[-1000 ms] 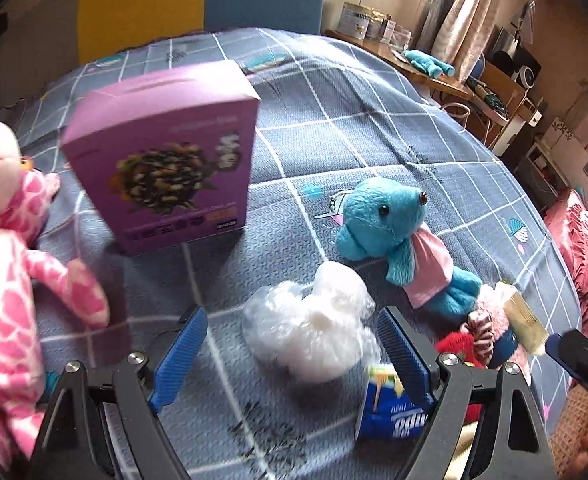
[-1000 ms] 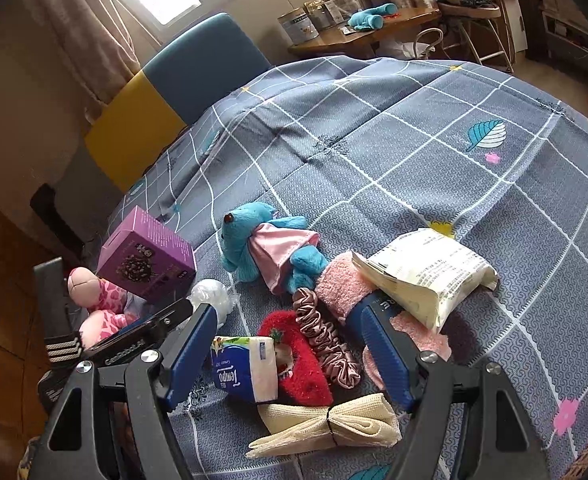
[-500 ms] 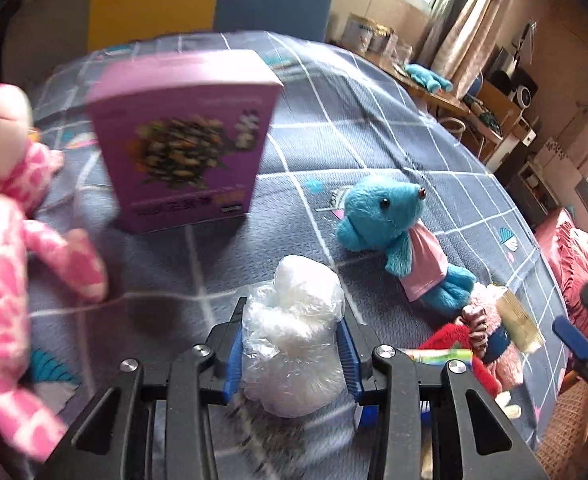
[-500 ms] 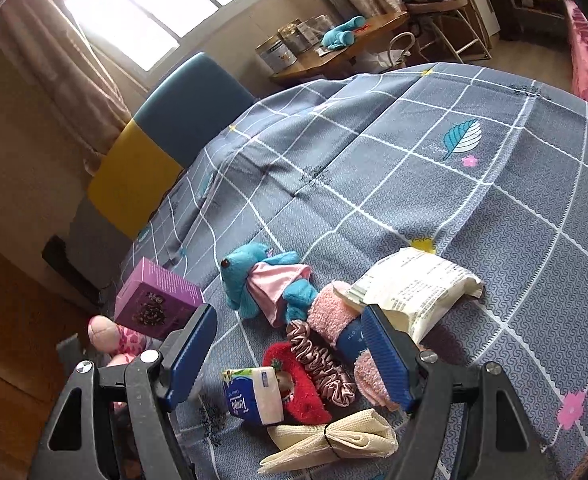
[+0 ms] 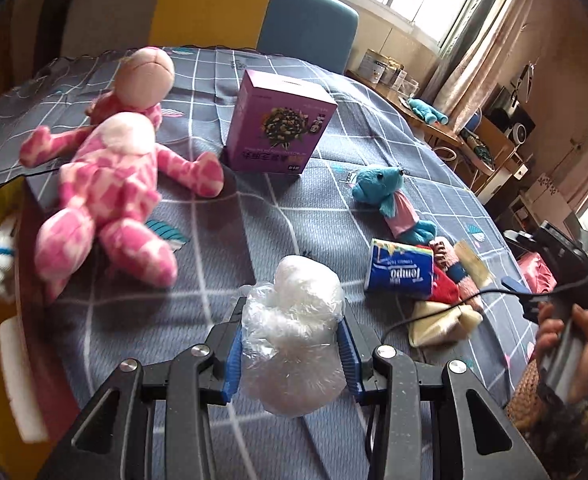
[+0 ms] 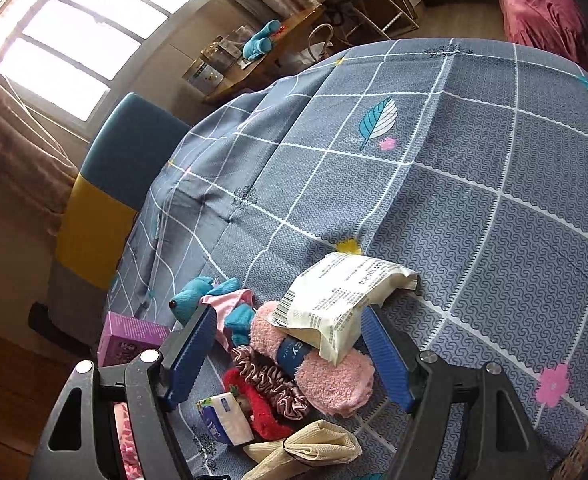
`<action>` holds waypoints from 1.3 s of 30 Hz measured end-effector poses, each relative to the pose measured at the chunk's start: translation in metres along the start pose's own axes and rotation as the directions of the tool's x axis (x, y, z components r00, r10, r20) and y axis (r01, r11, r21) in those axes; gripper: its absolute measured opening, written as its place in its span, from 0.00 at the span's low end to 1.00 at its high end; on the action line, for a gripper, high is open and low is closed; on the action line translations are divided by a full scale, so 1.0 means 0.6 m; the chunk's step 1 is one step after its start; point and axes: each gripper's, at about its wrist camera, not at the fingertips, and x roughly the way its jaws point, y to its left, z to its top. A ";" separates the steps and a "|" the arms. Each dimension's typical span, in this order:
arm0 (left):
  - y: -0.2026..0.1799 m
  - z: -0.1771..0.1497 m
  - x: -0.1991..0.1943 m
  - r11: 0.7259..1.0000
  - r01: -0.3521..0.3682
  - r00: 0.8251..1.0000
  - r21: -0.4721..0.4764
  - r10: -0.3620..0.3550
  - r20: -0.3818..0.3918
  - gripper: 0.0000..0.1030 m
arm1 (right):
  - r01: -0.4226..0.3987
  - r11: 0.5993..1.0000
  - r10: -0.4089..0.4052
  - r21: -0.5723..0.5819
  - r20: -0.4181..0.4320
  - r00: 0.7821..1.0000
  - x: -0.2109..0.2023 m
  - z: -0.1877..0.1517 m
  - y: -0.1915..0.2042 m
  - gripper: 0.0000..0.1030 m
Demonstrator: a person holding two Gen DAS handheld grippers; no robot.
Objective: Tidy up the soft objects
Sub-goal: 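Grasp the white puff with the left gripper while the right gripper grasps the paper packet, then place the white puff in the gold tray beside the glove with the left gripper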
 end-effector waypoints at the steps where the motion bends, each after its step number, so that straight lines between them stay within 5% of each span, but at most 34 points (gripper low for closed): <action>1: 0.002 -0.008 -0.013 1.000 0.004 1.000 0.004 -0.004 0.007 0.40 | 0.001 1.000 -0.001 0.000 -0.024 1.000 0.006 -0.002 0.000 0.74; 14: 0.032 -0.058 -0.093 0.997 0.063 0.997 -0.039 -0.061 0.054 0.40 | 0.031 0.952 0.015 0.305 -0.146 0.989 0.077 0.016 -0.069 0.82; 19: 0.040 -0.065 -0.108 0.996 0.066 0.995 -0.051 -0.063 0.071 0.40 | 0.047 0.958 -0.004 0.283 -0.152 0.988 0.099 0.019 -0.071 0.81; 21: 0.042 -0.069 -0.112 0.996 0.064 0.995 -0.054 -0.060 0.076 0.40 | 0.039 0.965 -0.003 0.260 -0.136 0.991 0.096 0.023 -0.067 0.70; 22: 0.042 -0.069 -0.112 0.996 0.065 0.995 -0.056 -0.060 0.078 0.40 | 0.059 0.968 -0.026 0.244 -0.138 0.990 0.098 0.024 -0.067 0.54; 33: 0.058 -0.082 -0.140 0.996 0.047 0.993 -0.079 -0.039 0.108 0.40 | 0.058 0.989 -0.045 0.135 -0.093 0.995 0.083 0.029 -0.039 0.48; 39: 0.119 -0.085 -0.210 0.989 -0.015 0.981 -0.150 0.044 0.191 0.40 | 0.076 0.994 -0.073 0.073 -0.043 0.996 0.071 0.035 -0.023 0.48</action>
